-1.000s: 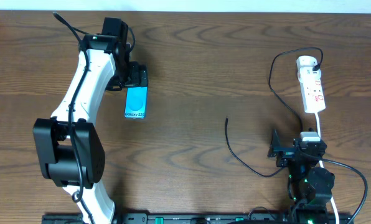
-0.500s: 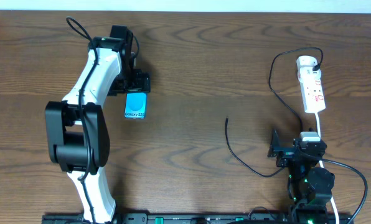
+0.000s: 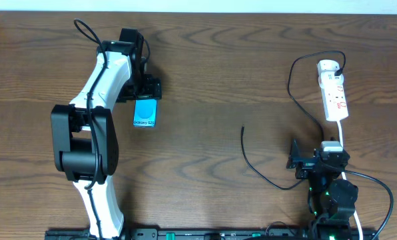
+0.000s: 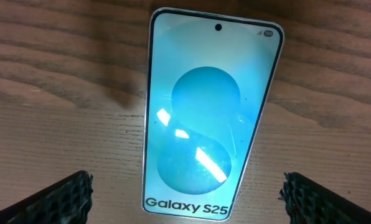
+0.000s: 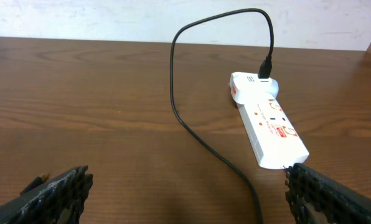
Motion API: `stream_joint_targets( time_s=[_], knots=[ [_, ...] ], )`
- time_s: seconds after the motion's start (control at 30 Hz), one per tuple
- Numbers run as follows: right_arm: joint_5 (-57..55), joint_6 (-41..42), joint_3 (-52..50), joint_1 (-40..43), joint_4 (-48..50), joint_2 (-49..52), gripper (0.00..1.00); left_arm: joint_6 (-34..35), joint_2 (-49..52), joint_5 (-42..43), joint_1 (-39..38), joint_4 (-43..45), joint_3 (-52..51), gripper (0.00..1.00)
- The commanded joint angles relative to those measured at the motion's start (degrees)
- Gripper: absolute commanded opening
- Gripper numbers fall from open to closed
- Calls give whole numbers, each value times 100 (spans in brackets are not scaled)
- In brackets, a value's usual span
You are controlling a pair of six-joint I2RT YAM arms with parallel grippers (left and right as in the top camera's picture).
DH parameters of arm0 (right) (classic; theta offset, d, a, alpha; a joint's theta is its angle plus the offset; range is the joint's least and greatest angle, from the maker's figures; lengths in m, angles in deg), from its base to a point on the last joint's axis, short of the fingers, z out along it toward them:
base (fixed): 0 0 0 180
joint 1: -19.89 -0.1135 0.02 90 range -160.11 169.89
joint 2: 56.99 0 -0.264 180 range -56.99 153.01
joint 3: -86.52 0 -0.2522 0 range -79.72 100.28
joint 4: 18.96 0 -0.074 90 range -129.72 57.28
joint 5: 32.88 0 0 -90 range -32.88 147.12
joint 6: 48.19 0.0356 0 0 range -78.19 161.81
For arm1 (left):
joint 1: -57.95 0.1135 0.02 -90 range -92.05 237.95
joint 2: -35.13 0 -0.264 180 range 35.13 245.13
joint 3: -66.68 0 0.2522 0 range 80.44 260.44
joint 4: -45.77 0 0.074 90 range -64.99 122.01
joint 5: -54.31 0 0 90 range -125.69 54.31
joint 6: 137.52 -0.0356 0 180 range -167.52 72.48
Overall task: Plug charger to phone and switch on socket
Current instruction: 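Lower the left gripper onto the phone's top edge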
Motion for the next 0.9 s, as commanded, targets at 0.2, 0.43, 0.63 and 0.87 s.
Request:
stream_joint_targets(
  time_s=[0.2, 0.43, 0.63, 0.87],
  knots=[
    [-28, 96, -9, -48, -26, -35, 99, -52, 162, 11, -15, 39, -144, 98],
    [-28, 96, -9, -48, -26, -35, 99, -52, 162, 9, -166, 205, -229, 98],
    [-28, 96, -9, -48, -24, -35, 99, -52, 162, 9, -212, 273, -236, 98],
    [-28, 96, -9, -48, -26, -35, 99, -52, 162, -79, -212, 413, -402, 98]
  ],
)
